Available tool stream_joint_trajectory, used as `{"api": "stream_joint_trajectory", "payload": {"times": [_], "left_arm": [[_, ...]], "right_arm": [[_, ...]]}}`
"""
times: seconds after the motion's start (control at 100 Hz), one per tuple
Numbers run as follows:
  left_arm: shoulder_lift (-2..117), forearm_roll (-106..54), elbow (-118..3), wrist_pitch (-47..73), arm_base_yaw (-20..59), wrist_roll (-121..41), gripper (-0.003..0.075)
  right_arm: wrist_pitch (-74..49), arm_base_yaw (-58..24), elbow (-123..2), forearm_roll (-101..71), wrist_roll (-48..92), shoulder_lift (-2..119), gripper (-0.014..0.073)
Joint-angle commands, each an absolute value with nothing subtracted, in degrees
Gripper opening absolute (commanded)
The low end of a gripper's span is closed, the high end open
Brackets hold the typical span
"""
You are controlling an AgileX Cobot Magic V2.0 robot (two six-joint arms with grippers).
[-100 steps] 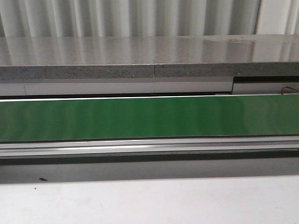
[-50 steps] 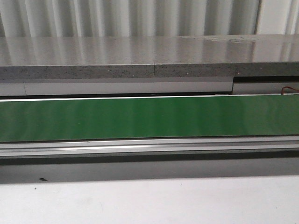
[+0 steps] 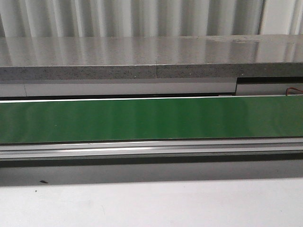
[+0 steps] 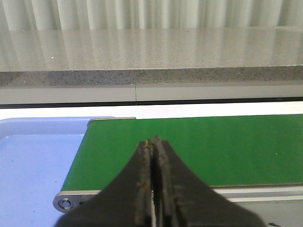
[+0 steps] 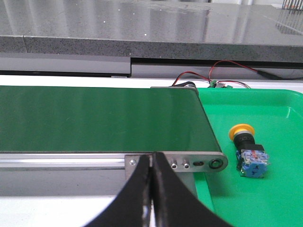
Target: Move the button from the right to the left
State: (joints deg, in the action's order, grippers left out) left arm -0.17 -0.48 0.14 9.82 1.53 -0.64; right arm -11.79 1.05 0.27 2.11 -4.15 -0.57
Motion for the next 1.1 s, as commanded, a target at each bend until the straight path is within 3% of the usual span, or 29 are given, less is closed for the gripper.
{"api": "stream_joint_trajectory", "payload": {"times": [0.0,0.33,0.64,1.0,1.09], "left_arm": [[-2.06,-0.61,2.41,5.01,1.62,0.0,-0.0021],[-2.06,-0.61,2.41,5.01,1.62,0.0,-0.002],[-2.06,-0.61,2.41,5.01,1.62,0.0,-0.002],[-2.06,-0.61,2.41,5.01,1.62,0.0,-0.0021],[-2.06,-0.61,2.41,5.01,1.62,0.0,-0.0021]], "right_arm": [[-8.57,1.49,-4.28,2.74,-4.15,0.34,-0.0068],[-20.89,1.49,-21.02,2.74,-4.15,15.5,-0.0068],[-43.29,1.49,-37.42,2.22,-4.15,33.99,-0.0068],[-52.94,1.49,-44.59,2.05,-4.15,49.67,-0.0064],[-54.18,1.49,-46.02,1.98,-4.15,53.23,-0.0012]]}}
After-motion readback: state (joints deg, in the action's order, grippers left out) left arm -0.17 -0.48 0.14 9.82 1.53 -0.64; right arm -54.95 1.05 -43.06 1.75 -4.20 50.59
